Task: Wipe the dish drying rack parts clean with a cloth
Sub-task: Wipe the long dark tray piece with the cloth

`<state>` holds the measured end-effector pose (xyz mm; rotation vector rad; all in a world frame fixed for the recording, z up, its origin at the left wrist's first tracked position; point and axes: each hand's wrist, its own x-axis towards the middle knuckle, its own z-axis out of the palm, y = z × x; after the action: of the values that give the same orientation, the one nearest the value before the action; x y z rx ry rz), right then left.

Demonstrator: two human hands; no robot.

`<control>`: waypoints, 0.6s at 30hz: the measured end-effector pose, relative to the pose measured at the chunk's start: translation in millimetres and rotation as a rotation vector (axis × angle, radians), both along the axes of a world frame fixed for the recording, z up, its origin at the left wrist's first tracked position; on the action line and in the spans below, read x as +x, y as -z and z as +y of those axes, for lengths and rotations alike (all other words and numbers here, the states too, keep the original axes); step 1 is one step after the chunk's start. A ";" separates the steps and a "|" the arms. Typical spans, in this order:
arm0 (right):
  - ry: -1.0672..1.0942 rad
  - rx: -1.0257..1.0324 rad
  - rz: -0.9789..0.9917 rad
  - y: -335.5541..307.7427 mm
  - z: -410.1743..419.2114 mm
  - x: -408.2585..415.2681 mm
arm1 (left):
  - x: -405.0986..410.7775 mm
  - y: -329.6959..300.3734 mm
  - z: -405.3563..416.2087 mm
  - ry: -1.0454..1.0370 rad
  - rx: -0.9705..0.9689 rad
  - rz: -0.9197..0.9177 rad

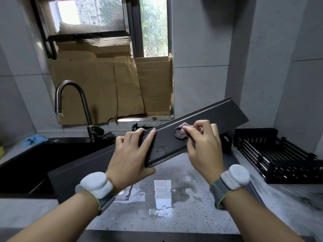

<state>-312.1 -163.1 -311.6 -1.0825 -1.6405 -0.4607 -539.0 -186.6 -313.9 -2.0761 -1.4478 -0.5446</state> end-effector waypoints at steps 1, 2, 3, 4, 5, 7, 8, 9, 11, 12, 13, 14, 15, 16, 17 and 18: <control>-0.015 0.000 -0.018 5.1 -3.8 -6.7 | 5.3 -0.9 0.9 0.007 -0.004 -0.028; -0.046 0.002 -0.045 11.2 -8.4 -15.5 | 10.4 -1.5 2.4 0.009 -0.009 -0.057; -0.084 0.001 -0.085 17.1 -13.4 -24.2 | 15.3 -1.6 4.4 0.010 -0.014 -0.077; -0.121 -0.006 -0.130 22.1 -17.7 -31.3 | 18.7 -1.4 6.9 0.011 -0.019 -0.086; -0.152 -0.020 -0.167 25.3 -20.5 -35.8 | 20.1 -0.8 9.4 0.010 -0.027 -0.086; -0.190 -0.035 -0.182 24.3 -20.0 -34.9 | 18.2 0.1 13.7 -0.006 -0.041 -0.076; -0.193 -0.034 -0.156 22.0 -17.9 -30.3 | 15.7 -0.1 15.2 -0.018 -0.048 -0.071; -0.183 -0.031 -0.111 18.8 -15.7 -24.1 | 12.5 -0.6 16.4 -0.026 -0.053 -0.073; -0.119 -0.031 -0.006 11.3 -10.8 -8.3 | 5.7 -3.3 18.7 -0.025 -0.067 -0.088; -0.084 -0.035 0.029 7.9 -8.5 -0.5 | 2.7 -4.9 19.6 -0.019 -0.078 -0.095; -0.055 -0.038 0.045 5.5 -6.5 5.6 | 0.3 -6.2 20.3 -0.010 -0.089 -0.103; -0.035 -0.037 0.045 3.6 -5.3 9.7 | -0.8 -8.0 20.7 0.001 -0.097 -0.112; -0.020 -0.038 0.033 3.2 -4.6 11.4 | -1.1 -8.6 20.6 0.012 -0.103 -0.124; -0.010 -0.037 0.016 3.3 -4.9 11.1 | -0.2 -9.2 20.4 0.025 -0.107 -0.141; -0.007 -0.034 0.001 4.1 -5.9 9.2 | 1.6 -9.2 19.8 0.038 -0.108 -0.161; -0.012 -0.030 -0.010 5.5 -7.3 6.6 | 4.4 -9.1 19.2 0.050 -0.107 -0.181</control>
<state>-305.5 -170.4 -317.1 -1.0930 -1.6670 -0.4358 -534.6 -167.4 -304.8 -2.1990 -1.5600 -0.7046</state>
